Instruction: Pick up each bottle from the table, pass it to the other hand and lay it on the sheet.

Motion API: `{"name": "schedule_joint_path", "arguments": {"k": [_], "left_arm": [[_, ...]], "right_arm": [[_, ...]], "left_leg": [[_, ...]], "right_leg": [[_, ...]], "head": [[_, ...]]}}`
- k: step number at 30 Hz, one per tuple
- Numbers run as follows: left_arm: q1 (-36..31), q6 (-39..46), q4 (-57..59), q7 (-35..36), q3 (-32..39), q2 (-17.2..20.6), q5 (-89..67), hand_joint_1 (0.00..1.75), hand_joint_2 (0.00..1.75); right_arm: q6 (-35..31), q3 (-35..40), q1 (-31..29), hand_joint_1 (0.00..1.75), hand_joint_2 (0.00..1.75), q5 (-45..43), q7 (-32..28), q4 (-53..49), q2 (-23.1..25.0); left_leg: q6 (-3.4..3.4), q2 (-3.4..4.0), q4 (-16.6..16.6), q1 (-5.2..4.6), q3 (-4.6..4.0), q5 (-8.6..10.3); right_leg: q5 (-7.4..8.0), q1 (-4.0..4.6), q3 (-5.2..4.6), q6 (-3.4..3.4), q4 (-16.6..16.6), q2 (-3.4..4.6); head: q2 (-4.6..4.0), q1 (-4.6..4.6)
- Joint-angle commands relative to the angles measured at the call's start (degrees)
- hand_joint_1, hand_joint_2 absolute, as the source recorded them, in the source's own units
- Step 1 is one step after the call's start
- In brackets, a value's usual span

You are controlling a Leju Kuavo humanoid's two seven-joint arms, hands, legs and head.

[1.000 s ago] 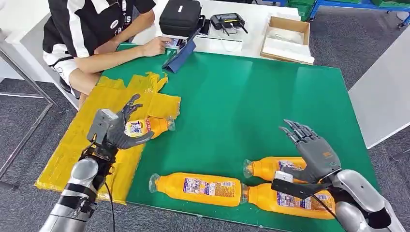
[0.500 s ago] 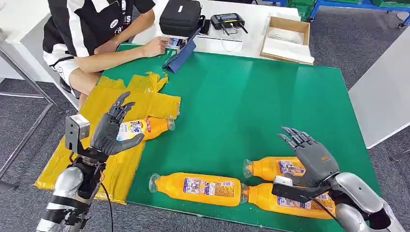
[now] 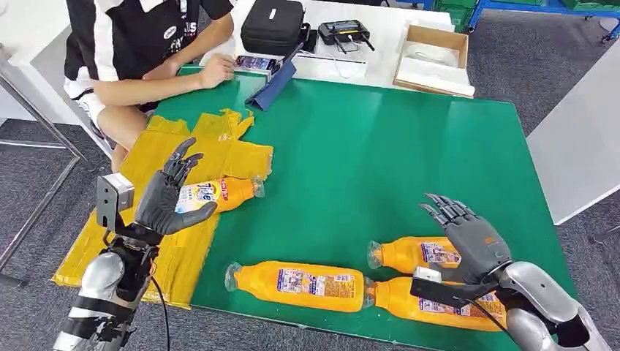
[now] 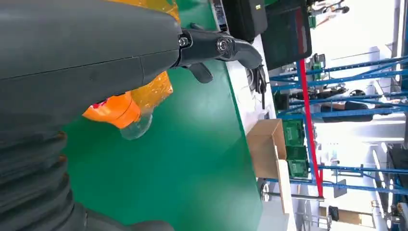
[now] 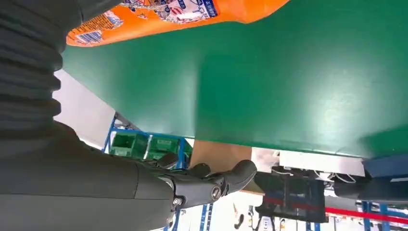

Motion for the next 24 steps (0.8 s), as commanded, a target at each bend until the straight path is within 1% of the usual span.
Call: {"name": "schedule_joint_path", "arguments": {"k": [1, 2, 3, 4, 5, 6, 8, 9, 10, 11, 13, 14, 15, 17, 19, 20, 21, 22, 23, 24], "left_arm": [[-0.89, -0.05, 0.75, 0.15, 0.33, 0.5, -0.04, 0.0, 1.75], [-0.89, -0.05, 0.75, 0.15, 0.33, 0.5, -0.04, 0.0, 1.75], [-0.89, -0.05, 0.75, 0.15, 0.33, 0.5, -0.04, 0.0, 1.75], [-0.89, -0.05, 0.75, 0.15, 0.33, 0.5, -0.04, 0.0, 1.75], [-0.89, -0.05, 0.75, 0.15, 0.33, 0.5, -0.04, 0.0, 1.75], [-0.89, -0.05, 0.75, 0.15, 0.33, 0.5, -0.04, 0.0, 1.75], [-0.89, -0.05, 0.75, 0.15, 0.33, 0.5, -0.04, 0.0, 1.75], [-0.89, -0.05, 0.75, 0.15, 0.33, 0.5, -0.04, 0.0, 1.75], [-0.89, -0.05, 0.75, 0.15, 0.33, 0.5, -0.04, 0.0, 1.75], [-0.89, -0.05, 0.75, 0.15, 0.33, 0.5, -0.04, 0.0, 1.75], [-0.89, -0.05, 0.75, 0.15, 0.33, 0.5, -0.04, 0.0, 1.75], [-0.89, -0.05, 0.75, 0.15, 0.33, 0.5, -0.04, 0.0, 1.75], [-0.89, -0.05, 0.75, 0.15, 0.33, 0.5, -0.04, 0.0, 1.75], [-0.89, -0.05, 0.75, 0.15, 0.33, 0.5, -0.04, 0.0, 1.75], [-0.89, -0.05, 0.75, 0.15, 0.33, 0.5, -0.04, 0.0, 1.75], [-0.89, -0.05, 0.75, 0.15, 0.33, 0.5, -0.04, 0.0, 1.75], [-0.89, -0.05, 0.75, 0.15, 0.33, 0.5, -0.04, 0.0, 1.75], [-0.89, -0.05, 0.75, 0.15, 0.33, 0.5, -0.04, 0.0, 1.75], [-0.89, -0.05, 0.75, 0.15, 0.33, 0.5, -0.04, 0.0, 1.75], [-0.89, -0.05, 0.75, 0.15, 0.33, 0.5, -0.04, 0.0, 1.75]], "right_arm": [[0.39, 1.22, -1.37, 0.0, 1.75, -0.13, -0.27, 2.67, 0.59], [0.39, 1.22, -1.37, 0.0, 1.75, -0.13, -0.27, 2.67, 0.59], [0.39, 1.22, -1.37, 0.0, 1.75, -0.13, -0.27, 2.67, 0.59], [0.39, 1.22, -1.37, 0.0, 1.75, -0.13, -0.27, 2.67, 0.59], [0.39, 1.22, -1.37, 0.0, 1.75, -0.13, -0.27, 2.67, 0.59], [0.39, 1.22, -1.37, 0.0, 1.75, -0.13, -0.27, 2.67, 0.59], [0.39, 1.22, -1.37, 0.0, 1.75, -0.13, -0.27, 2.67, 0.59], [0.39, 1.22, -1.37, 0.0, 1.75, -0.13, -0.27, 2.67, 0.59], [0.39, 1.22, -1.37, 0.0, 1.75, -0.13, -0.27, 2.67, 0.59], [0.39, 1.22, -1.37, 0.0, 1.75, -0.13, -0.27, 2.67, 0.59], [0.39, 1.22, -1.37, 0.0, 1.75, -0.13, -0.27, 2.67, 0.59], [0.39, 1.22, -1.37, 0.0, 1.75, -0.13, -0.27, 2.67, 0.59], [0.39, 1.22, -1.37, 0.0, 1.75, -0.13, -0.27, 2.67, 0.59], [0.39, 1.22, -1.37, 0.0, 1.75, -0.13, -0.27, 2.67, 0.59], [0.39, 1.22, -1.37, 0.0, 1.75, -0.13, -0.27, 2.67, 0.59], [0.39, 1.22, -1.37, 0.0, 1.75, -0.13, -0.27, 2.67, 0.59], [0.39, 1.22, -1.37, 0.0, 1.75, -0.13, -0.27, 2.67, 0.59], [0.39, 1.22, -1.37, 0.0, 1.75, -0.13, -0.27, 2.67, 0.59], [0.39, 1.22, -1.37, 0.0, 1.75, -0.13, -0.27, 2.67, 0.59], [0.39, 1.22, -1.37, 0.0, 1.75, -0.13, -0.27, 2.67, 0.59]], "left_leg": [[-0.09, 0.05, -0.04, 0.05, 0.23, -0.08], [-0.14, 0.08, 0.0, 0.07, 0.42, -0.18], [-0.13, 0.07, 0.0, 0.07, 0.4, -0.17], [-0.08, 0.05, -0.04, 0.05, 0.19, -0.06], [-0.14, 0.06, -0.01, 0.06, 0.43, -0.18], [-0.1, 0.05, -0.02, 0.05, 0.25, -0.09], [-0.15, 0.07, 0.0, 0.07, 0.43, -0.18], [-0.11, 0.05, -0.02, 0.05, 0.26, -0.1], [-0.16, 0.07, 0.02, 0.08, 0.48, -0.21], [-0.1, 0.05, -0.02, 0.07, 0.25, -0.1], [-0.18, 0.08, 0.03, 0.09, 0.57, -0.25], [-0.13, 0.07, 0.0, 0.07, 0.39, -0.17], [-0.16, 0.08, 0.04, 0.08, 0.51, -0.24], [-0.1, 0.05, -0.02, 0.06, 0.29, -0.11], [-0.1, 0.05, -0.03, 0.05, 0.28, -0.11], [-0.14, 0.07, 0.0, 0.07, 0.42, -0.18], [-0.1, 0.04, -0.03, 0.05, 0.3, -0.11], [-0.15, 0.07, 0.01, 0.07, 0.46, -0.2], [-0.11, 0.06, -0.02, 0.06, 0.31, -0.12], [-0.15, 0.06, 0.01, 0.07, 0.47, -0.21]], "right_leg": [[-0.06, 0.03, 0.24, -0.09, -0.08, 0.15], [-0.15, 0.04, 0.43, -0.14, -0.05, 0.24], [-0.14, 0.04, 0.41, -0.13, -0.06, 0.21], [-0.04, 0.03, 0.2, -0.08, -0.08, 0.14], [-0.15, 0.03, 0.45, -0.14, -0.06, 0.21], [-0.07, 0.03, 0.26, -0.1, -0.06, 0.16], [-0.15, 0.04, 0.45, -0.15, -0.05, 0.24], [-0.08, 0.03, 0.27, -0.11, -0.06, 0.17], [-0.18, 0.04, 0.49, -0.16, -0.04, 0.24], [-0.07, 0.05, 0.27, -0.1, -0.07, 0.16], [-0.22, 0.05, 0.59, -0.19, -0.04, 0.28], [-0.13, 0.04, 0.4, -0.14, -0.05, 0.22], [-0.2, 0.05, 0.53, -0.17, -0.03, 0.27], [-0.08, 0.04, 0.3, -0.1, -0.07, 0.17], [-0.08, 0.03, 0.3, -0.1, -0.07, 0.17], [-0.15, 0.04, 0.44, -0.14, -0.05, 0.23], [-0.09, 0.02, 0.31, -0.1, -0.07, 0.16], [-0.17, 0.03, 0.48, -0.15, -0.05, 0.24], [-0.09, 0.04, 0.33, -0.11, -0.07, 0.19], [-0.17, 0.03, 0.48, -0.15, -0.04, 0.24]], "head": [[0.0, 0.0], [0.02, 0.0], [0.0, 0.0], [0.0, 0.0], [0.0, 0.0], [0.0, 0.0], [0.0, 0.0], [0.0, 0.0], [0.0, 0.0], [0.0, 0.0], [0.0, 0.0], [0.0, 0.0], [0.0, 0.0], [0.0, 0.0], [0.0, 0.0], [0.0, 0.0], [0.0, 0.0], [0.0, 0.0], [0.0, 0.0], [0.0, 0.0]]}}
